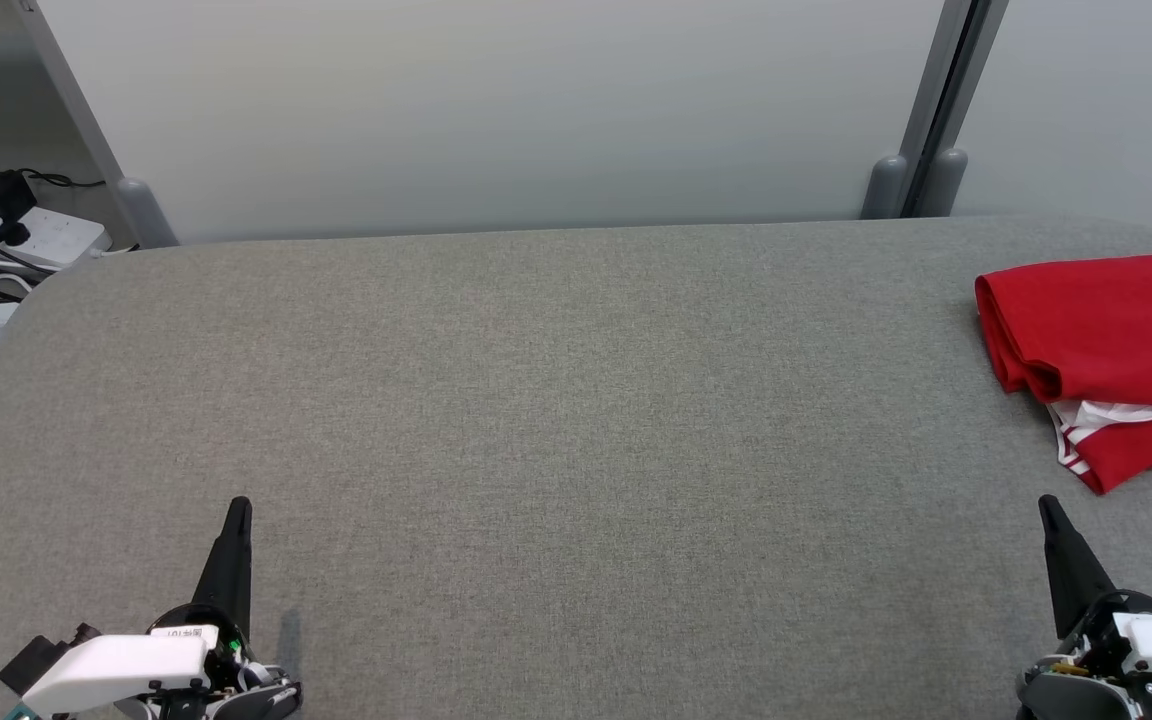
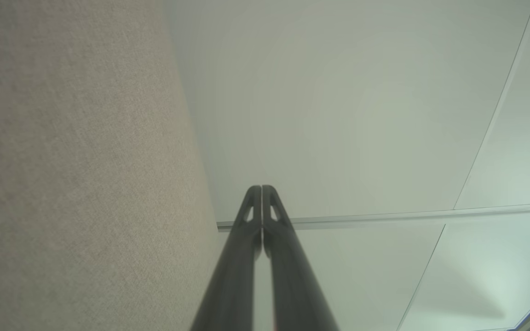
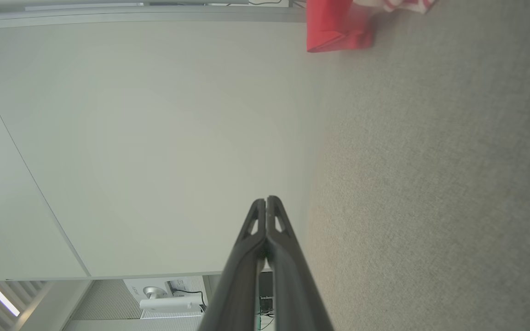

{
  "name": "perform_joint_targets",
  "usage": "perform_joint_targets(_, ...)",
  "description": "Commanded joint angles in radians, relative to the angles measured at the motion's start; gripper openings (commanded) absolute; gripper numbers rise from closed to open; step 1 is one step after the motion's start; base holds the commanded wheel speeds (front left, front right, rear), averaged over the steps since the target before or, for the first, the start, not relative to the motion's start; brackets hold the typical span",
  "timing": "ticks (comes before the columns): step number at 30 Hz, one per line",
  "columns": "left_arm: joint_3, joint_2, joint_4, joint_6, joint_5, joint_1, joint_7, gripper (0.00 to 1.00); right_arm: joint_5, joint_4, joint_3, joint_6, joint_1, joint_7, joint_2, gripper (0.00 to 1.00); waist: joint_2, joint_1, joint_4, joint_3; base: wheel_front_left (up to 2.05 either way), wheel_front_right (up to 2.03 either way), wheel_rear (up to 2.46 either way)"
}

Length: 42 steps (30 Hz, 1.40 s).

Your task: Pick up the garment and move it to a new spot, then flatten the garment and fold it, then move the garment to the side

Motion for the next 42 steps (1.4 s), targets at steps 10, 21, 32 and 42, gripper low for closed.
perform_joint_targets(10, 0.032, 0.018, -0.022, -0.009, -0.005, -0.055, 0.007, 0.00, -0.009, -0.025, 0.016, 0.000, -0.044, 0.011, -0.009, 0.00, 0.0000, 0.0000, 0.000, 0.000, 0.00, 0.00, 0.00)
perform_joint_targets(21, 0.032, 0.018, -0.022, -0.009, -0.005, -0.055, 0.007, 0.00, -0.010, -0.025, 0.015, 0.000, -0.044, 0.013, -0.008, 0.00, 0.0000, 0.0000, 0.000, 0.000, 0.00, 0.00, 0.00)
perform_joint_targets(32, 0.032, 0.018, -0.022, -0.009, -0.005, -0.055, 0.007, 0.00, -0.011, -0.025, 0.013, 0.000, -0.044, 0.014, -0.007, 0.00, 0.0000, 0.0000, 0.000, 0.000, 0.00, 0.00, 0.00)
perform_joint_targets(42, 0.032, 0.018, -0.022, -0.009, -0.005, -0.055, 0.007, 0.00, -0.012, -0.025, 0.012, 0.000, -0.045, 0.015, -0.006, 0.00, 0.0000, 0.0000, 0.000, 0.000, 0.00, 0.00, 0.00)
